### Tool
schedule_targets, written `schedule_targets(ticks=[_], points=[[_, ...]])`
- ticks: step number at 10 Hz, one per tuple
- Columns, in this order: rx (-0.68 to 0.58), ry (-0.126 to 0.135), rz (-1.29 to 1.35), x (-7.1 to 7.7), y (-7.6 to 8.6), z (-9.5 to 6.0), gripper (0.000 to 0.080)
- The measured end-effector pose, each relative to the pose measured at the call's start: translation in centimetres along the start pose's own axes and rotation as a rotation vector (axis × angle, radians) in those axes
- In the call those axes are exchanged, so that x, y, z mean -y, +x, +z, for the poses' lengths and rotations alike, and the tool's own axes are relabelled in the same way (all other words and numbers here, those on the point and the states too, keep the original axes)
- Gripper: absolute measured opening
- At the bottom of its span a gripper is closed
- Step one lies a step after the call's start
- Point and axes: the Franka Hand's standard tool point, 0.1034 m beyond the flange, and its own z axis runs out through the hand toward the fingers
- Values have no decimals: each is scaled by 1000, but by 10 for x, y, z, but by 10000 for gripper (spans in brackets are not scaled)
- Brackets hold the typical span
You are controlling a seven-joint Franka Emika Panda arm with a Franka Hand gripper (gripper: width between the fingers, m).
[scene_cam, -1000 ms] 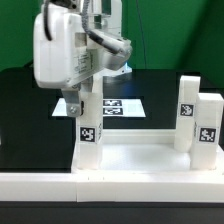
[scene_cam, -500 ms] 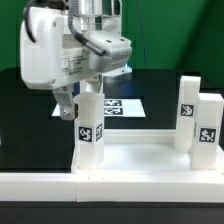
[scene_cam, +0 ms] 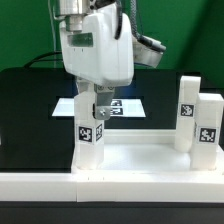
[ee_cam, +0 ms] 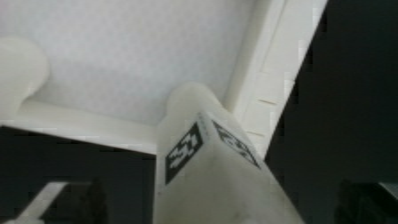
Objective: Assemble desk
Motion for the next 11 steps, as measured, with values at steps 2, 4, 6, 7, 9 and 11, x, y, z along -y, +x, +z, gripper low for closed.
schedule_targets(ticks=[2, 4, 6, 7, 9, 11], points=[[-2, -2, -124, 0, 0, 0, 649], [-24, -13, -474, 2, 5, -1, 649], [-34, -8, -596, 3, 6, -2, 649], [-34, -8, -579, 3, 6, -2, 649], [-34, -8, -568, 3, 6, -2, 385], [-36, -7, -424, 2, 9, -2, 291]])
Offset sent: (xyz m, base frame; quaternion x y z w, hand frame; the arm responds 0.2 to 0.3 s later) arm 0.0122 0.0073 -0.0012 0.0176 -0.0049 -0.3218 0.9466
